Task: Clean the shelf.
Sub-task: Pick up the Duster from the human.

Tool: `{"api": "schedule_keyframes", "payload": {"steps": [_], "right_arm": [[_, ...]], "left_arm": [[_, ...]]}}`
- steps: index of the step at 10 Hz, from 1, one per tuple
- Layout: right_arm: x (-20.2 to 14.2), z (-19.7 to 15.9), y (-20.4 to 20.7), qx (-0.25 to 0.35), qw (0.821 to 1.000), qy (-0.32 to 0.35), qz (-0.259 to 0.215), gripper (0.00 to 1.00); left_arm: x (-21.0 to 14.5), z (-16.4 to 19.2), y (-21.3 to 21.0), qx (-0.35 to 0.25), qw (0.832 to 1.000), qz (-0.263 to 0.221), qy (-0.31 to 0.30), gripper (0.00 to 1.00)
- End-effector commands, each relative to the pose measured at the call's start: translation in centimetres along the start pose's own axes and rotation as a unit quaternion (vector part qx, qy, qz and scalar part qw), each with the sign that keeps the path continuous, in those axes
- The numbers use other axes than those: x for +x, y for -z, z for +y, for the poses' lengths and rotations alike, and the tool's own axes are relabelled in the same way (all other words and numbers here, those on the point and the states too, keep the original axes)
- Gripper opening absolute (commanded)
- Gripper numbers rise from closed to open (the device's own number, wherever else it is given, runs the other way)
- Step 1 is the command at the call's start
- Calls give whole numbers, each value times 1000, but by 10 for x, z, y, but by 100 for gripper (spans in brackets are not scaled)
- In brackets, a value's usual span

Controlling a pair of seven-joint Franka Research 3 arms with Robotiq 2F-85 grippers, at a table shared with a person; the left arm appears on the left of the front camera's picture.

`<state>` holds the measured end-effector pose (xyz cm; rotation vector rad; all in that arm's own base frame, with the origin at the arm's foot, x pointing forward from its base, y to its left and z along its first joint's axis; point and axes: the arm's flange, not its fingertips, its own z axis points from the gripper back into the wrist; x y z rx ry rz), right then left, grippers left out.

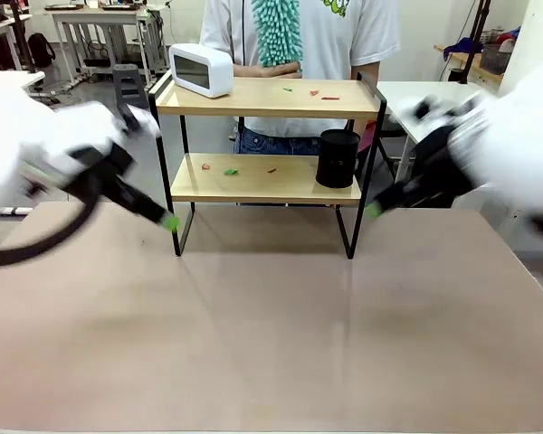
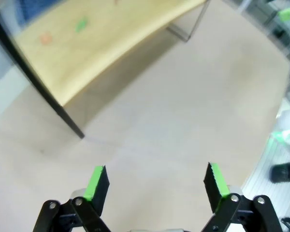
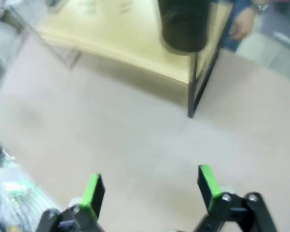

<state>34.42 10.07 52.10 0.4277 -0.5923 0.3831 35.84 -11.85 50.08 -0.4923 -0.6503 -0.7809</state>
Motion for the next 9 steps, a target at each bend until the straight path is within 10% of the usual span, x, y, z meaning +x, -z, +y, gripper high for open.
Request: {"api": "schedule_keyframes", "payload": {"steps": [1, 6, 7, 8, 9], "right_arm": [[-94, -60, -121, 60, 984, 147, -83, 100], [-189, -223, -107, 202, 859, 440, -166, 100], [-187, -217, -83, 155, 877, 427, -155, 100], [-189, -235, -179, 195, 879, 409, -149, 100], [-189, -235, -179, 195, 879, 409, -149, 100]], "left_arm": [[-107, 8, -102, -29, 996, -61, -58, 100], [-255, 118, -125, -111, 916, -259, -287, 100], [-262, 139, -112, -84, 895, -235, -369, 100], [-225, 141, -199, -91, 935, -232, -251, 100], [-225, 141, -199, -91, 935, -232, -251, 100]]}}
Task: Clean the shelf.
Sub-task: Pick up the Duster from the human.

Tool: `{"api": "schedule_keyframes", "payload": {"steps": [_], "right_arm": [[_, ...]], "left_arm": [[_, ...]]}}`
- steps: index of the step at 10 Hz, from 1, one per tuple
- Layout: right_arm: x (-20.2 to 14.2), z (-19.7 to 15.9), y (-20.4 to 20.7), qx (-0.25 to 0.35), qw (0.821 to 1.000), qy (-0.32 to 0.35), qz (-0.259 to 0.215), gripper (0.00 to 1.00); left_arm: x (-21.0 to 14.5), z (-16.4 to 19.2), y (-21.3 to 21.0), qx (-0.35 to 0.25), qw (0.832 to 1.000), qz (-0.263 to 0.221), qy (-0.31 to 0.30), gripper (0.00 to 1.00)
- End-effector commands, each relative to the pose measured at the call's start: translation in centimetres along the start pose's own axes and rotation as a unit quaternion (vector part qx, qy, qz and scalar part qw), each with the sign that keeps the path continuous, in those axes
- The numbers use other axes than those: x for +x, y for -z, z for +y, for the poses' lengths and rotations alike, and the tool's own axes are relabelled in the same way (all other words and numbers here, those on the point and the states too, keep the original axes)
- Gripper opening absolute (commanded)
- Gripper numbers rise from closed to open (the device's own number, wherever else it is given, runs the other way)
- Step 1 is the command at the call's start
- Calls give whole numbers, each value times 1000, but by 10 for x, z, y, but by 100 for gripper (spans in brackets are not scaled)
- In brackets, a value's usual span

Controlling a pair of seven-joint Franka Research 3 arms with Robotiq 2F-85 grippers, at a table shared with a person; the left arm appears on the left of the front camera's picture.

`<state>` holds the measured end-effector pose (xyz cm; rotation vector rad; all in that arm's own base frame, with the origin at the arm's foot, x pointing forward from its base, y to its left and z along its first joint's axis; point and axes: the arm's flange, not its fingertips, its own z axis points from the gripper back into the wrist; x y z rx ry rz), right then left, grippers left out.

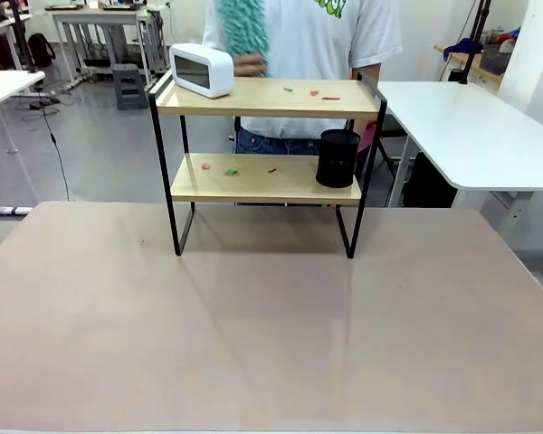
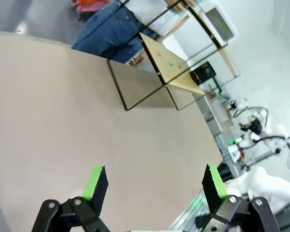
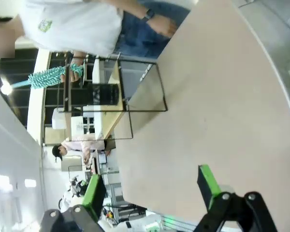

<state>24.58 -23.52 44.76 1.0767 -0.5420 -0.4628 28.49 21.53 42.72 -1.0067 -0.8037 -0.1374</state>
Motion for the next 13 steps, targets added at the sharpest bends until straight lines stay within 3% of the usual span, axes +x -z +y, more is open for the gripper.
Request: {"api": "schedule_keyframes", "payload": {"steps": [1, 9, 11, 13], "right_arm": [[-14, 28, -16, 15, 999, -30, 3, 100], [-14, 28, -16, 15, 999, -30, 3, 100], [-14, 28, -16, 15, 999, -30, 3, 100], [-14, 28, -16, 15, 999, -30, 3, 100]], "left_arm": [[13, -35, -2, -10, 999, 5, 48, 100], [13, -35, -2, -10, 999, 5, 48, 100], [21, -32, 1, -9, 1000, 19, 16, 100], [71, -49, 5, -57, 995, 21, -80, 100]]}}
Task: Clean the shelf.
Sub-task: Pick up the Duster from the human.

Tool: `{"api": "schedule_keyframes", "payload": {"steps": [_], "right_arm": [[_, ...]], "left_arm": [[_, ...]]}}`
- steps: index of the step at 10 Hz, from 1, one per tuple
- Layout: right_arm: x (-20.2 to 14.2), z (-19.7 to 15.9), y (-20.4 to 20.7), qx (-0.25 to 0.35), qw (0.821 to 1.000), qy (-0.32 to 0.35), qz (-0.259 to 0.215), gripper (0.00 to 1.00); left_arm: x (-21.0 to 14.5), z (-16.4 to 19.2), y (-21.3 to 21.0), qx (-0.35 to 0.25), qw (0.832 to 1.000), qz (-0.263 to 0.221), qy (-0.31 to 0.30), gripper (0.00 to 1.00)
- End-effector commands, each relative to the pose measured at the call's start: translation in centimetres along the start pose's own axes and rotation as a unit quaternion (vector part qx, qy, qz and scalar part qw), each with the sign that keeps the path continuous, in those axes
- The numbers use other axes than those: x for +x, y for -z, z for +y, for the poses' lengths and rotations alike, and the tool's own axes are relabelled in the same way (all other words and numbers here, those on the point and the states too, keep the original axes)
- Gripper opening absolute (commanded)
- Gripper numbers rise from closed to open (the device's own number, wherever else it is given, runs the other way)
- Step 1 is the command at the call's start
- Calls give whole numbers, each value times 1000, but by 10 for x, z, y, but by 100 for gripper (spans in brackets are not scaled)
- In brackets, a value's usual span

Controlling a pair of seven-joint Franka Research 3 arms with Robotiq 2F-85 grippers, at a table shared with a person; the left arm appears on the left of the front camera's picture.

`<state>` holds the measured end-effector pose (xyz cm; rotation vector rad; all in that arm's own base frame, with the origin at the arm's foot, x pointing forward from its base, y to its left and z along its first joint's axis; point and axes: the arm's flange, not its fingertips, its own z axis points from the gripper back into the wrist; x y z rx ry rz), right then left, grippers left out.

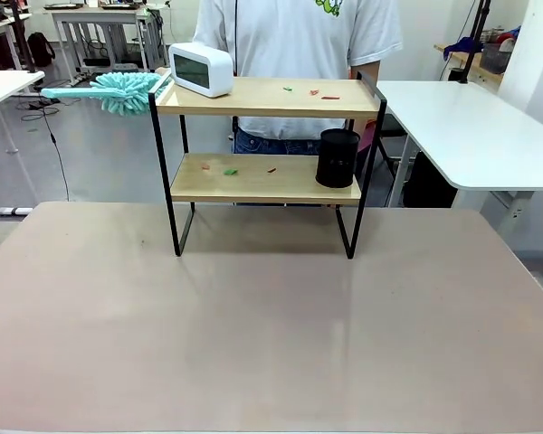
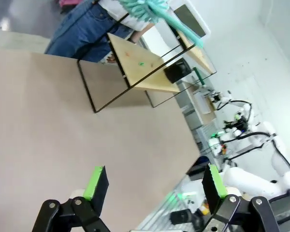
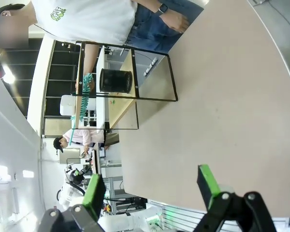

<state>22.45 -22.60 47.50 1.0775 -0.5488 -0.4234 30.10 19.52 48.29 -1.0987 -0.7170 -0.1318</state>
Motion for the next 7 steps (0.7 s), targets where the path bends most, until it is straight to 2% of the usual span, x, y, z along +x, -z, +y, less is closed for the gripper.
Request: {"api": "schedule_keyframes", "payload": {"steps": [1, 2, 4, 5, 7], "right_arm": [[3, 1, 1, 10, 1000, -13, -4, 100], [3, 1, 1, 10, 1000, -13, -4, 100], [3, 1, 1, 10, 1000, -13, -4, 100], [3, 1, 1, 10, 1000, -13, -4, 100], [3, 1, 1, 10, 1000, -13, -4, 100]], "left_arm": [[60, -19, -7, -42, 997, 4, -72, 100], [111, -23, -2, -85, 990, 37, -103, 100], [170, -17, 23, -125, 980, 58, -140, 100], [192, -13, 43, -137, 975, 78, -157, 100], [210, -3, 94, -112, 969, 136, -173, 100]]}}
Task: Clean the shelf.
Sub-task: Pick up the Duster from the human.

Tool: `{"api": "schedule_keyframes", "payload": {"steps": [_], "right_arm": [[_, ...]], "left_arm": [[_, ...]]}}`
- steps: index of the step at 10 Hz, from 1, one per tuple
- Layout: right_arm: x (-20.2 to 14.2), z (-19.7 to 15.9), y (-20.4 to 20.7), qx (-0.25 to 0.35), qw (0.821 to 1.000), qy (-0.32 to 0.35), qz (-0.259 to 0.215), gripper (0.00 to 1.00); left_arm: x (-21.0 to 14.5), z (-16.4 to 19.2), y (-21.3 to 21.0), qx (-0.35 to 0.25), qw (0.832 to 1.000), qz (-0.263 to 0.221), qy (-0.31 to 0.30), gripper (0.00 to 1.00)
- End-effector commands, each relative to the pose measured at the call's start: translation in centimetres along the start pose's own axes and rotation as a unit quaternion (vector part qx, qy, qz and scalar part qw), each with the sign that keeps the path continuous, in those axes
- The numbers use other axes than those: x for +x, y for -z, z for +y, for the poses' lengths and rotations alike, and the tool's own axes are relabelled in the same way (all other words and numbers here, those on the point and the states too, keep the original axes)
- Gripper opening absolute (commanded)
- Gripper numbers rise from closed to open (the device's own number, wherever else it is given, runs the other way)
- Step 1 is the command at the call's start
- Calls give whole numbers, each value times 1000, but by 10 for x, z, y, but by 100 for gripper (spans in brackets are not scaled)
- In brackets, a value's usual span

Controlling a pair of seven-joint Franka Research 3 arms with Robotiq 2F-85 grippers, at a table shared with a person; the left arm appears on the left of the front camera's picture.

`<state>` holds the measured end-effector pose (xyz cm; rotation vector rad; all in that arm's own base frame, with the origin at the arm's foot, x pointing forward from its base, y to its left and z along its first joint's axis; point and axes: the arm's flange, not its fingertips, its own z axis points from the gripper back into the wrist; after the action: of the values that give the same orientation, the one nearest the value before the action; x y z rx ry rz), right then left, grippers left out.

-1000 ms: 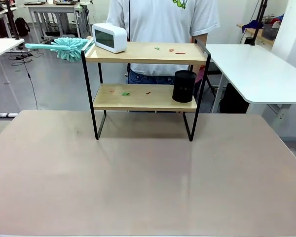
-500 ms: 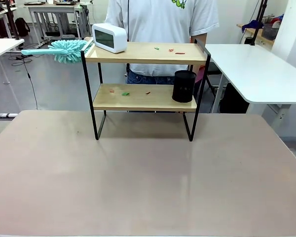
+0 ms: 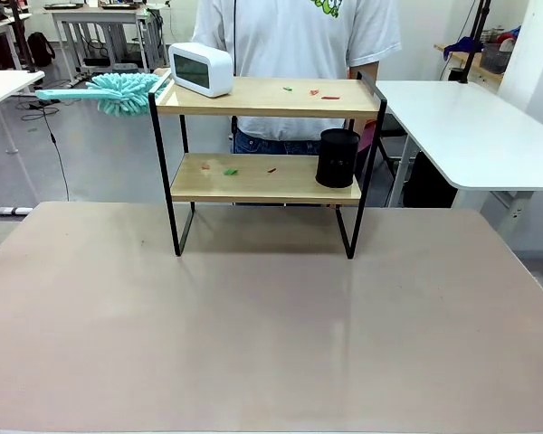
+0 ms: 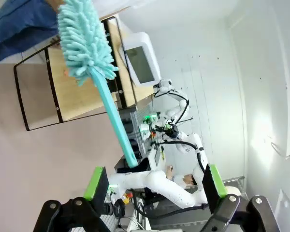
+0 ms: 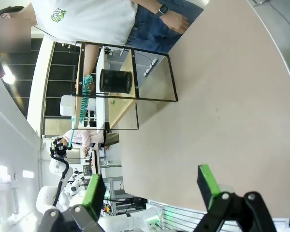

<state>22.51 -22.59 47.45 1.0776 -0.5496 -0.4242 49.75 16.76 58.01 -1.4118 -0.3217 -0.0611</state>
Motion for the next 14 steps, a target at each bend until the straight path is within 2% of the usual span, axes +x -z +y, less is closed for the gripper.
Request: {"api": "schedule_keyframes", "payload": {"steps": [1, 3, 5, 8, 11, 12, 13, 14], "right_arm": [[2, 1, 0, 10, 1000, -13, -4, 100], [2, 1, 0, 10, 1000, -13, -4, 100], [2, 1, 0, 10, 1000, -13, -4, 100], [2, 1, 0, 10, 1000, -13, -4, 100], [2, 1, 0, 10, 1000, -13, -4, 100], [2, 1, 0, 10, 1000, -13, -4, 100], [2, 1, 0, 10, 1000, -13, -4, 100], [2, 1, 0, 10, 1000, -13, -4, 100]], "left_arm": [[22, 4, 26, 32, 998, 45, -29, 100], [32, 17, 76, 31, 993, 102, -55, 100], [26, 30, 115, 45, 986, 146, -71, 100], [19, 40, 135, 61, 982, 160, -79, 100], [18, 37, 137, 62, 985, 144, -72, 100], [18, 38, 139, 58, 985, 140, -77, 42], [18, 39, 141, 56, 986, 140, -74, 43], [19, 38, 142, 55, 988, 126, -69, 0]]}}
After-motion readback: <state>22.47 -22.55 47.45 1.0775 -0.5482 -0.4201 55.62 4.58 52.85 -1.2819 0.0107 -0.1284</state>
